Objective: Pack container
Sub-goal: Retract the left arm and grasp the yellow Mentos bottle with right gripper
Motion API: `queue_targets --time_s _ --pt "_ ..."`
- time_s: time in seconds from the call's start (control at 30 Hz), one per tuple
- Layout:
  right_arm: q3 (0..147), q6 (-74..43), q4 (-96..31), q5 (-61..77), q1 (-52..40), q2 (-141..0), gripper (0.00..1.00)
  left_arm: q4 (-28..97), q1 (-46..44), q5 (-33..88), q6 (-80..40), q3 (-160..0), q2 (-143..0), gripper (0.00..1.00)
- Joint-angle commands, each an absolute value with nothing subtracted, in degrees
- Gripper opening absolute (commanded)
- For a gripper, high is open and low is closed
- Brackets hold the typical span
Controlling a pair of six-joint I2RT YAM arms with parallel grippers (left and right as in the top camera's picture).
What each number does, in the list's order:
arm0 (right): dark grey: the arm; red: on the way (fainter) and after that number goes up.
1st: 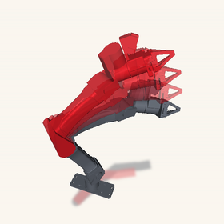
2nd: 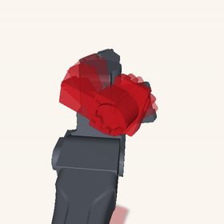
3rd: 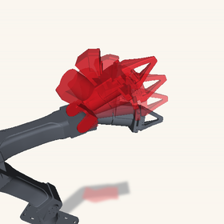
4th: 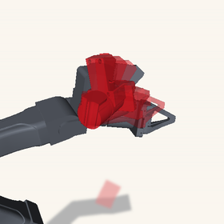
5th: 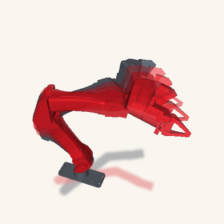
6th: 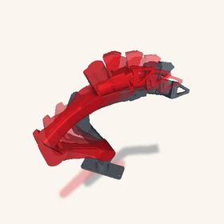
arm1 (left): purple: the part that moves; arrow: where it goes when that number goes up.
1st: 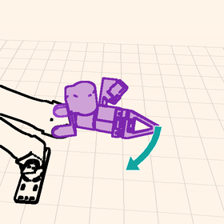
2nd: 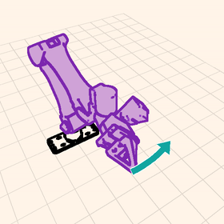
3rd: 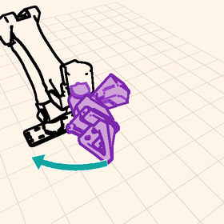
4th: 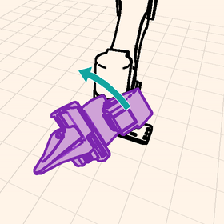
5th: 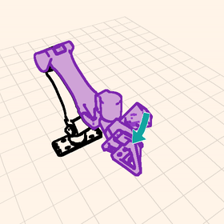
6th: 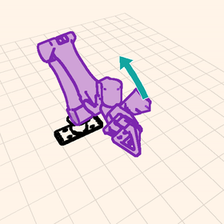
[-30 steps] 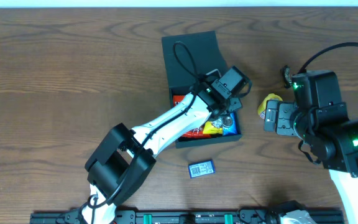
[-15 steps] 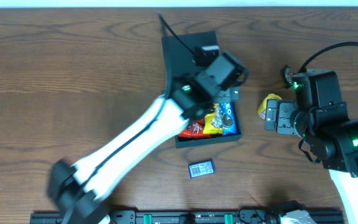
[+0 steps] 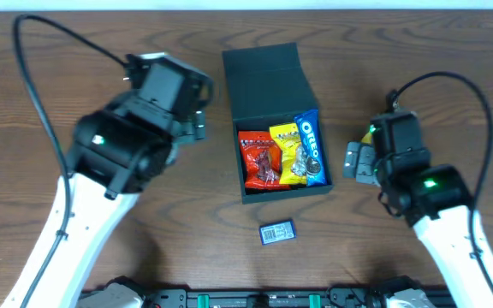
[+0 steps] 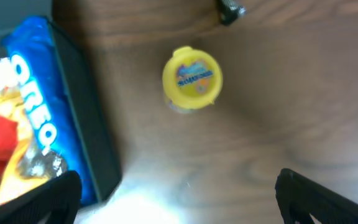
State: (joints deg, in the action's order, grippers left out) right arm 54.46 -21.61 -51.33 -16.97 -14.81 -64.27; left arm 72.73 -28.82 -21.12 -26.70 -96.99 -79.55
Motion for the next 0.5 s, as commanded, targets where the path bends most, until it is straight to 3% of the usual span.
queue_targets --time_s 0.0,0.47 --pt "47.42 -22.9 -45.41 -18.39 -14.41 -64.18 0.99 73.73 -26.13 -18.44 -22.92 -97.17 -79.88 0.95" --pt "23.24 -23.73 -7.99 -20.08 -7.6 -66.17 0.99 73.43 -24.99 -18.35 -19.7 -96.75 -80.03 0.95"
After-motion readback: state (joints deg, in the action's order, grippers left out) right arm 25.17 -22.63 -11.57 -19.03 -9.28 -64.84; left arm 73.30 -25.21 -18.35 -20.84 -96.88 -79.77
